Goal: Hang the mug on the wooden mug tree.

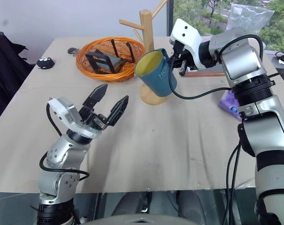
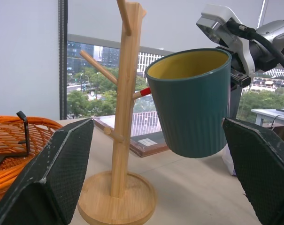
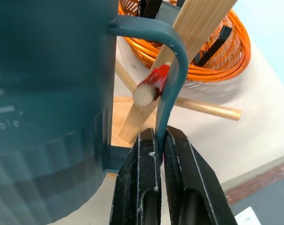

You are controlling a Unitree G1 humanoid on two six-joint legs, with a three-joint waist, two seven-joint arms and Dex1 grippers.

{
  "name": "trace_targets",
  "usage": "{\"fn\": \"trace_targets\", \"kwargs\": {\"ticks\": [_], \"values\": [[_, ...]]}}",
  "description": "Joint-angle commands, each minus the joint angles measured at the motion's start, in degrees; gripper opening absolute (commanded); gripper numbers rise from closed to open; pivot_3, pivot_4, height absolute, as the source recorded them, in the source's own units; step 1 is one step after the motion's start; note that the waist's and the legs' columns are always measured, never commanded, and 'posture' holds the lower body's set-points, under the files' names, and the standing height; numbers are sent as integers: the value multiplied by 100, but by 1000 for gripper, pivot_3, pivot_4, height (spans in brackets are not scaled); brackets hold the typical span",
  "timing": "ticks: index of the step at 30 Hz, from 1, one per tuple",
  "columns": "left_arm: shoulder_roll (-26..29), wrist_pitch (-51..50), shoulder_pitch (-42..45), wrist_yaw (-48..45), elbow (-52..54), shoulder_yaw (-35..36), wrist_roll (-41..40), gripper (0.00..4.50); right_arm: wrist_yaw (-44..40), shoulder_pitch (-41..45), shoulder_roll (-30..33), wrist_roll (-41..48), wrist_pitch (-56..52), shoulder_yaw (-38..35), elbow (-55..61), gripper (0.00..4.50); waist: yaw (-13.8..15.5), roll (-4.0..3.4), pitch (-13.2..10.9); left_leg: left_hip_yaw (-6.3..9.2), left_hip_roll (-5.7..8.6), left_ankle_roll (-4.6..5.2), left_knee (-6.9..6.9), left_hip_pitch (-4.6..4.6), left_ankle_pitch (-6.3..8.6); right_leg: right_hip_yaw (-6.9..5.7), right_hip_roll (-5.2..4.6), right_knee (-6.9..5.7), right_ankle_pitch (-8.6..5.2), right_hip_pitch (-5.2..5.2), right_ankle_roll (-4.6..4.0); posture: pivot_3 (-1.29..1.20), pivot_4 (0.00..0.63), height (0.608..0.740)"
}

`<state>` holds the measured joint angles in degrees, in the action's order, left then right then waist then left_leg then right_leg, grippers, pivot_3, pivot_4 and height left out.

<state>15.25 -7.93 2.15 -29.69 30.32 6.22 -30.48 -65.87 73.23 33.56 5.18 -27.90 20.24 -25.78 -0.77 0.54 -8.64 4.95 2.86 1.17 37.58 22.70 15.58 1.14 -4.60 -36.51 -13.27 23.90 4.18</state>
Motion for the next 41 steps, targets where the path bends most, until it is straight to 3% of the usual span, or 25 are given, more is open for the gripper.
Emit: {"fn": "trace_targets", "kwargs": {"ticks": [1,8,18,21,25,27,28,31,37,41], "values": [[-15,168,81,-39,21,-29,-5,4500,-14,204,11,-143,172,-157,45,853,0,0,0,0,0,0,0,0,0,0,0,-1,0,0,0,0,150,740],[12,192,9,-54,41,-46,-22,4500,23,17,279,-31,-166,-575,512,4051,2,0,0,0,1,-1,2,0,0,1,-1,-4,0,2,0,0,150,740],[313,57,-108,-339,-8,-34,-107,4500,543,-1383,1009,1071,-1884,-2225,2502,4051,26,1,0,2,1,0,5,6,0,-1,-4,-4,0,1,0,0,150,740],[502,-161,-294,-432,-29,-17,-121,4500,862,-2745,868,1657,-2271,-3078,3661,4051,34,5,2,5,-1,0,8,4,0,-3,-2,-9,0,-3,0,0,150,740],[1021,-893,-908,-501,20,-219,-25,4500,1828,-5323,-372,2150,-2104,-3834,5441,4051,49,22,22,11,-9,0,4,-3,2,-6,5,-7,-2,-11,-1,0,150,740],[1247,-1050,-1231,-570,46,-302,81,4500,2153,-6619,-969,2026,-1542,-3769,5884,4051,42,1,6,-3,-3,2,4,-1,1,12,1,-20,-2,0,0,0,150,740],[1345,-1051,-1377,-591,38,-344,213,4500,2261,-7214,-1132,1882,-1285,-3698,5936,4288,40,0,7,-7,3,3,3,0,1,17,-3,-26,-1,6,2,0,150,740],[1542,-1036,-1639,-623,-63,-398,479,4500,2142,-8393,-1375,1766,-440,-3572,5904,4288,51,-1,5,-7,1,28,2,-40,17,15,-1,-28,-3,-28,1,0,150,740],[1545,-975,-1802,-654,-158,-385,560,4500,1965,-9132,-1536,1507,1415,-3568,5022,4288,-22,8,-3,-35,-18,30,-2,-155,17,28,9,-22,-32,-126,1,0,150,740],[1534,-997,-1768,-636,-178,-391,642,4500,1914,-9162,-1420,1482,1932,-3528,4595,4288,0,10,-5,-35,-23,29,-11,-183,18,27,10,-20,-32,-147,-2,0,150,740]]}}
